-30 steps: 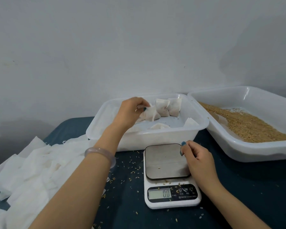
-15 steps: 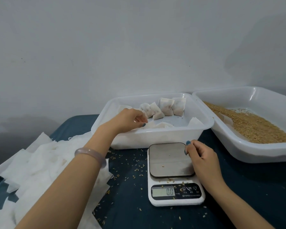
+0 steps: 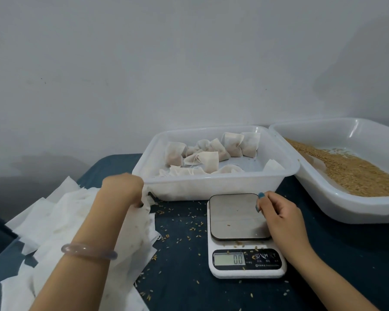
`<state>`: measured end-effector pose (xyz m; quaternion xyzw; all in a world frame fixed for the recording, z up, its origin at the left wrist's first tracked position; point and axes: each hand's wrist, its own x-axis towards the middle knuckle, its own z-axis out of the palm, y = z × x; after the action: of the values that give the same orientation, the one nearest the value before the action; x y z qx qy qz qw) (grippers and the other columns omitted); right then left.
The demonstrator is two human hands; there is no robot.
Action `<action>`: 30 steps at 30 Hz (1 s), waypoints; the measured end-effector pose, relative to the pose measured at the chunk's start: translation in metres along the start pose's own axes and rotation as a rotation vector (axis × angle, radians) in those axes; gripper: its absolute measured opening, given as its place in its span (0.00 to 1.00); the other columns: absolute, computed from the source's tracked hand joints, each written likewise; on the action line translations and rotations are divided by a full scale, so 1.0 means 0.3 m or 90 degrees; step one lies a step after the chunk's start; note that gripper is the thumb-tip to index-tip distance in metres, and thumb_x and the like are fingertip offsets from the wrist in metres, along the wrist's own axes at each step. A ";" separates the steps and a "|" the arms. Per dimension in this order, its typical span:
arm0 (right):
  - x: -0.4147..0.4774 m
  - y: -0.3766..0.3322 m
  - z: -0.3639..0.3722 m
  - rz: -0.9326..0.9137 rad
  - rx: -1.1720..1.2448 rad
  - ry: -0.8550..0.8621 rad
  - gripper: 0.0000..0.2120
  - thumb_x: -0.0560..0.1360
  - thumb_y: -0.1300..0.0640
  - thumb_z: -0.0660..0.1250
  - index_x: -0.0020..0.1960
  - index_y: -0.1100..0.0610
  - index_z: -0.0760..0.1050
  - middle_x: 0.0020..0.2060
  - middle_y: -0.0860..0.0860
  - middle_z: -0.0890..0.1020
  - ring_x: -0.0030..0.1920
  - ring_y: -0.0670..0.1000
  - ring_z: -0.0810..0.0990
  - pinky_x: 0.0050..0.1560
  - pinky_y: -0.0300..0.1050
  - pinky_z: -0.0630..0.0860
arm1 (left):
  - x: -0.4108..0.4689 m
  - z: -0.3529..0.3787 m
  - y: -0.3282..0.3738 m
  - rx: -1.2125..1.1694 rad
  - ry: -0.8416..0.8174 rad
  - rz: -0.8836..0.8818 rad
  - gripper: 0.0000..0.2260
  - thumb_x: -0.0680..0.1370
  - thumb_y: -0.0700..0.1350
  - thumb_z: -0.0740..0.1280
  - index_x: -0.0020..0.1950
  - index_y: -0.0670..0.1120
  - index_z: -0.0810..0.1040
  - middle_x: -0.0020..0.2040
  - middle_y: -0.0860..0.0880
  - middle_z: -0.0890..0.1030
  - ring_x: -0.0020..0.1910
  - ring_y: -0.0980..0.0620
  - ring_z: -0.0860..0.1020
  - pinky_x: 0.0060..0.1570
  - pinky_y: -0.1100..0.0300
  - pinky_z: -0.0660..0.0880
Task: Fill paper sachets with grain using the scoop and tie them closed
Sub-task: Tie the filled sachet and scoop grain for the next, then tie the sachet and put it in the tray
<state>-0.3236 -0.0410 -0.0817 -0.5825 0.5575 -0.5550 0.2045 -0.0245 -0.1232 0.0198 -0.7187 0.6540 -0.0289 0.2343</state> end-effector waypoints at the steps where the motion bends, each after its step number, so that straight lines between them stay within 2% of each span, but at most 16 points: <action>1: 0.001 0.001 0.000 0.000 0.000 -0.002 0.18 0.79 0.59 0.62 0.30 0.51 0.70 0.22 0.47 0.67 0.25 0.44 0.65 0.31 0.44 0.61 | 0.012 0.021 0.001 -0.006 -0.019 -0.005 0.17 0.78 0.54 0.69 0.62 0.46 0.76 0.53 0.50 0.76 0.59 0.47 0.77 0.54 0.54 0.73; 3: 0.002 0.001 0.001 0.002 0.000 -0.003 0.18 0.79 0.59 0.63 0.30 0.51 0.70 0.22 0.46 0.67 0.25 0.44 0.65 0.31 0.44 0.61 | 0.024 0.048 -0.004 -0.024 -0.025 -0.003 0.20 0.78 0.56 0.69 0.68 0.50 0.75 0.62 0.51 0.77 0.63 0.49 0.75 0.57 0.55 0.72; 4: 0.003 0.001 0.002 0.002 -0.001 -0.002 0.19 0.79 0.59 0.63 0.30 0.50 0.70 0.22 0.46 0.67 0.26 0.44 0.65 0.31 0.44 0.61 | 0.027 0.057 -0.008 -0.030 -0.012 0.001 0.20 0.77 0.56 0.69 0.68 0.52 0.75 0.63 0.52 0.77 0.63 0.49 0.75 0.56 0.56 0.72; 6: 0.002 0.003 0.003 -0.001 -0.002 -0.002 0.18 0.79 0.59 0.63 0.30 0.50 0.70 0.23 0.47 0.68 0.26 0.44 0.65 0.31 0.44 0.62 | 0.032 0.070 -0.015 -0.037 0.024 0.004 0.17 0.77 0.56 0.69 0.64 0.53 0.78 0.60 0.53 0.78 0.60 0.50 0.76 0.52 0.58 0.73; 9: 0.003 0.007 0.003 -0.008 -0.004 -0.005 0.18 0.79 0.59 0.63 0.30 0.50 0.70 0.23 0.47 0.69 0.26 0.44 0.66 0.30 0.43 0.62 | 0.034 0.092 -0.011 -0.039 0.087 0.001 0.11 0.78 0.51 0.66 0.60 0.52 0.79 0.57 0.52 0.78 0.56 0.49 0.75 0.45 0.58 0.69; 13: 0.005 0.010 0.004 -0.015 -0.002 -0.003 0.19 0.79 0.60 0.63 0.31 0.50 0.71 0.23 0.46 0.69 0.26 0.44 0.66 0.28 0.36 0.62 | 0.028 0.112 -0.009 -0.054 0.119 0.019 0.07 0.78 0.50 0.66 0.55 0.54 0.80 0.51 0.53 0.76 0.51 0.50 0.75 0.42 0.60 0.68; 17: 0.003 0.012 0.004 -0.021 0.007 -0.003 0.19 0.79 0.60 0.63 0.30 0.50 0.71 0.23 0.45 0.70 0.26 0.43 0.67 0.29 0.35 0.64 | 0.025 0.126 -0.018 -0.091 0.157 0.022 0.04 0.78 0.49 0.66 0.50 0.55 0.79 0.48 0.54 0.75 0.48 0.50 0.75 0.41 0.60 0.69; 19: 0.004 0.012 0.003 -0.024 0.009 -0.001 0.19 0.79 0.61 0.63 0.30 0.50 0.71 0.23 0.45 0.70 0.26 0.43 0.67 0.29 0.35 0.64 | 0.027 0.138 -0.017 -0.110 0.172 0.021 0.06 0.78 0.49 0.66 0.53 0.53 0.79 0.53 0.52 0.78 0.51 0.49 0.77 0.44 0.59 0.71; 21: 0.004 0.012 0.004 -0.027 0.007 -0.001 0.19 0.79 0.61 0.63 0.30 0.50 0.71 0.22 0.44 0.70 0.26 0.43 0.67 0.29 0.34 0.64 | 0.027 0.154 0.001 -0.093 0.186 0.010 0.13 0.79 0.56 0.64 0.59 0.51 0.76 0.57 0.51 0.78 0.56 0.49 0.77 0.48 0.58 0.72; 23: 0.004 0.011 0.007 -0.026 0.005 -0.005 0.19 0.79 0.60 0.63 0.31 0.50 0.71 0.22 0.44 0.70 0.26 0.43 0.68 0.30 0.34 0.65 | 0.027 0.172 0.032 -0.069 0.211 -0.031 0.18 0.79 0.60 0.61 0.61 0.49 0.73 0.56 0.51 0.78 0.55 0.49 0.78 0.45 0.59 0.69; 26: 0.004 0.010 0.007 -0.028 0.007 -0.004 0.19 0.79 0.60 0.63 0.30 0.49 0.71 0.22 0.44 0.70 0.26 0.43 0.68 0.31 0.33 0.66 | 0.031 0.189 0.076 -0.038 0.254 -0.072 0.12 0.81 0.52 0.59 0.59 0.49 0.75 0.53 0.51 0.78 0.53 0.48 0.79 0.41 0.59 0.64; 28: 0.005 0.011 0.004 -0.030 0.006 -0.001 0.19 0.79 0.60 0.63 0.30 0.49 0.71 0.22 0.44 0.70 0.26 0.43 0.68 0.30 0.33 0.65 | 0.031 0.192 0.089 -0.058 0.277 -0.084 0.09 0.80 0.47 0.61 0.55 0.50 0.79 0.52 0.51 0.79 0.51 0.48 0.79 0.40 0.59 0.65; 30: 0.005 0.011 0.004 -0.030 0.005 -0.001 0.19 0.80 0.60 0.63 0.30 0.48 0.70 0.22 0.44 0.70 0.26 0.43 0.68 0.30 0.33 0.65 | 0.030 0.206 0.098 -0.088 0.307 -0.070 0.09 0.80 0.46 0.60 0.53 0.51 0.81 0.54 0.51 0.79 0.53 0.48 0.77 0.42 0.58 0.65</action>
<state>-0.3243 -0.0436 -0.0842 -0.5953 0.5414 -0.5612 0.1938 -0.0289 -0.1144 -0.0486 -0.7400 0.6512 -0.1671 0.0200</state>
